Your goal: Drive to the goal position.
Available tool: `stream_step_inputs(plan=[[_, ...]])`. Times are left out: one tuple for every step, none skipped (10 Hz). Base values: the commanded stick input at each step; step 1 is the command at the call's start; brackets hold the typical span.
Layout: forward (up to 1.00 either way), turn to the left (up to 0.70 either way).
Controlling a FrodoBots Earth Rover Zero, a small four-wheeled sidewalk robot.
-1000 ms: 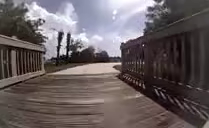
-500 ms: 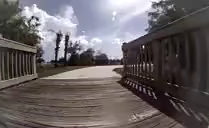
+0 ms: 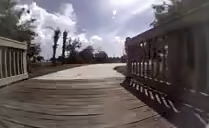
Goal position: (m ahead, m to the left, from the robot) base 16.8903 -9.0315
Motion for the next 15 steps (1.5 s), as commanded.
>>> stream_step_inputs(plan=[[0.85,0.00],[0.85,0.00],[0.85,0.00],[0.85,0.00],[0.85,0.00],[0.85,0.00],[0.85,0.00],[0.85,0.00],[0.85,0.00],[0.85,0.00],[0.85,0.00],[0.85,0.00],[0.85,0.00],[0.85,0.00],[0.85,0.00]])
